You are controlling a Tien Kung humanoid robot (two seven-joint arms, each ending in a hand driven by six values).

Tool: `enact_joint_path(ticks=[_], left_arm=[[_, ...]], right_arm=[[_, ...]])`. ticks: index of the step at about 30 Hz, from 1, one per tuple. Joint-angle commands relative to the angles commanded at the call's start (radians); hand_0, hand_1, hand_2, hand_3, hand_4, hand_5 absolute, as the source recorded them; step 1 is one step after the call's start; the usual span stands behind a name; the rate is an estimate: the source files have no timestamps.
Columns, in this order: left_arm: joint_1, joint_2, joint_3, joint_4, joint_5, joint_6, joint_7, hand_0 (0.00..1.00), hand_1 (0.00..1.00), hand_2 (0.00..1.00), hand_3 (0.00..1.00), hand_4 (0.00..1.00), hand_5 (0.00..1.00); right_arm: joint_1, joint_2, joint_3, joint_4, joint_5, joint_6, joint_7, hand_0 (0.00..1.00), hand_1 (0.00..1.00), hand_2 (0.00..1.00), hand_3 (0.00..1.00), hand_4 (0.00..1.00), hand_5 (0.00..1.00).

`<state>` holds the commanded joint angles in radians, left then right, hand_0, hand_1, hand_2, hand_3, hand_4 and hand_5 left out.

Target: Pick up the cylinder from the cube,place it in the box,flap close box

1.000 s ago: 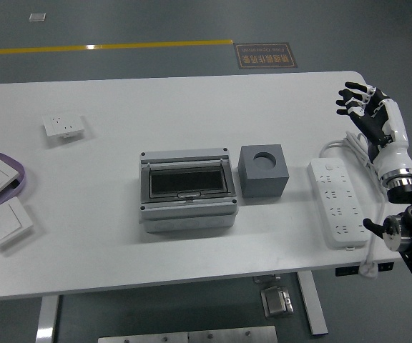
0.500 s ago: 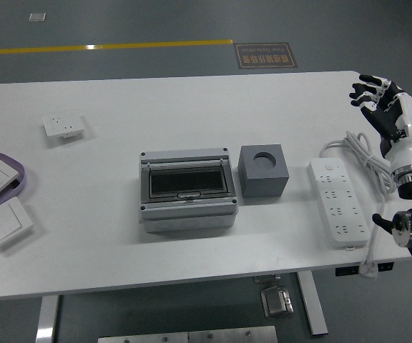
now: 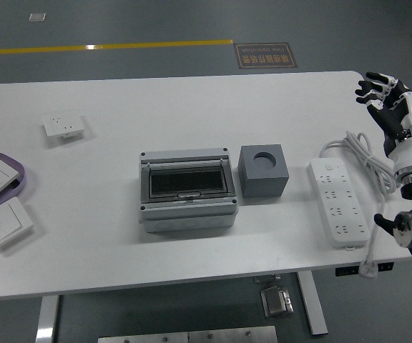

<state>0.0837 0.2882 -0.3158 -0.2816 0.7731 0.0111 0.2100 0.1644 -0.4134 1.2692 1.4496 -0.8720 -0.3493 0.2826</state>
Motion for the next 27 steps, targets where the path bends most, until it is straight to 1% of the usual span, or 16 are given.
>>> enact_joint_path(ticks=[7, 9, 13, 17, 21, 27], left_arm=[[0.000, 0.001, 0.014, 0.003, -0.012, 0.000, 0.000, 0.647, 0.649, 0.680, 0.712, 0.725, 0.337], [-0.001, 0.000, 0.017, 0.004, -0.014, 0.000, 0.000, 0.647, 0.649, 0.680, 0.712, 0.725, 0.337], [-0.004, -0.002, 0.021, 0.007, -0.015, 0.000, -0.001, 0.647, 0.650, 0.680, 0.712, 0.725, 0.336], [-0.004, -0.010, 0.032, 0.013, -0.024, 0.000, -0.001, 0.647, 0.650, 0.680, 0.712, 0.725, 0.336], [-0.011, -0.013, 0.032, 0.015, -0.027, -0.003, 0.000, 0.647, 0.650, 0.680, 0.712, 0.725, 0.336], [-0.018, -0.004, 0.004, 0.012, -0.003, -0.003, 0.002, 0.647, 0.650, 0.680, 0.712, 0.726, 0.335]], right_arm=[[0.011, 0.003, -0.008, -0.021, 0.036, 0.021, 0.019, 0.659, 0.625, 0.637, 0.648, 0.761, 0.298], [0.017, 0.004, -0.015, -0.031, 0.058, 0.025, 0.037, 0.659, 0.625, 0.637, 0.648, 0.761, 0.298], [0.035, 0.006, -0.038, -0.049, 0.098, 0.024, 0.071, 0.659, 0.626, 0.638, 0.648, 0.764, 0.291], [0.055, 0.008, -0.066, -0.060, 0.113, 0.024, 0.081, 0.659, 0.626, 0.638, 0.648, 0.764, 0.291], [0.068, 0.008, -0.077, -0.048, 0.094, 0.015, 0.073, 0.655, 0.626, 0.637, 0.646, 0.766, 0.284], [0.076, -0.002, -0.087, -0.026, 0.069, 0.007, 0.061, 0.645, 0.618, 0.631, 0.639, 0.764, 0.277]])
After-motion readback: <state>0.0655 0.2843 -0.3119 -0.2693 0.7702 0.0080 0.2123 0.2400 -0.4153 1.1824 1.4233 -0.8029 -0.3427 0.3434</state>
